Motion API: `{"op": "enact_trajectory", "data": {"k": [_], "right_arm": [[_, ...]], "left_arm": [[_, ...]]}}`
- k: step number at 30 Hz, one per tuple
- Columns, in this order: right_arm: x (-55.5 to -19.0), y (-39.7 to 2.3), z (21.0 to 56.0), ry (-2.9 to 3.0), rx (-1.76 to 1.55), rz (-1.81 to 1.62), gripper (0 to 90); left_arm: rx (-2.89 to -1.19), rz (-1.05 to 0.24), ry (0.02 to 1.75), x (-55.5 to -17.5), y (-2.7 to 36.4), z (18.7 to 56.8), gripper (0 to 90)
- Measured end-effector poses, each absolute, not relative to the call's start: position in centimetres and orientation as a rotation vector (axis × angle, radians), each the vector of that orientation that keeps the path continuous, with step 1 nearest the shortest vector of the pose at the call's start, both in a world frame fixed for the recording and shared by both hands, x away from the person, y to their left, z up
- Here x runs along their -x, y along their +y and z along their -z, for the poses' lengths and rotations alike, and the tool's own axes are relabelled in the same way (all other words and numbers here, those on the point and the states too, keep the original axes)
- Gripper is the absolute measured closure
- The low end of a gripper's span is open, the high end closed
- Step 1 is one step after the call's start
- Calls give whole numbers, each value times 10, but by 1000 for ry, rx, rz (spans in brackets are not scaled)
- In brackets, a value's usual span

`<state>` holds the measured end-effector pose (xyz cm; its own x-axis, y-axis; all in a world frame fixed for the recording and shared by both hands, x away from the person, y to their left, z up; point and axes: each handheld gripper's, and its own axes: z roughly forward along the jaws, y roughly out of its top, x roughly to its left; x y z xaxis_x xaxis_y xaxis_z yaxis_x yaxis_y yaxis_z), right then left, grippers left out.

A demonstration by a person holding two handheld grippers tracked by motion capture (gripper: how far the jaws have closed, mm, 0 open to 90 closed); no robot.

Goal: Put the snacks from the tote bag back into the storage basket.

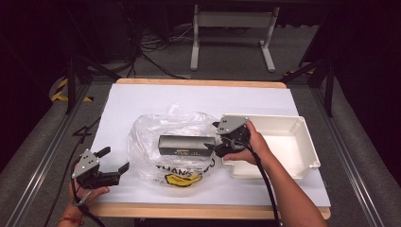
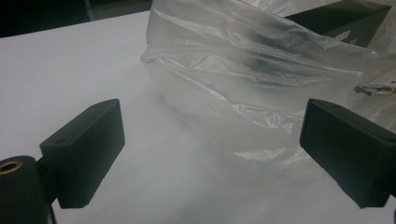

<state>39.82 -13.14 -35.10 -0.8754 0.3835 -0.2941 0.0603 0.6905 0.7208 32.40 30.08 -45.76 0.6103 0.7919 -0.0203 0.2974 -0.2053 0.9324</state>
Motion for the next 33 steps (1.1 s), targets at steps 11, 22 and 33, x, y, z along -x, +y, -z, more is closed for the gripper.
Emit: {"op": "enact_trajectory", "data": {"k": [11,22,33], "right_arm": [[-411,-109,361,2583,-282,-976,267],[-418,-84,370,2700,-189,-856,294],[-430,-67,380,2792,-145,-655,301]], "left_arm": [[-1779,-585,888,-324,300,458,75],[-1787,-585,890,-324,300,458,75],[-1790,-582,888,-325,300,458,76]]}}
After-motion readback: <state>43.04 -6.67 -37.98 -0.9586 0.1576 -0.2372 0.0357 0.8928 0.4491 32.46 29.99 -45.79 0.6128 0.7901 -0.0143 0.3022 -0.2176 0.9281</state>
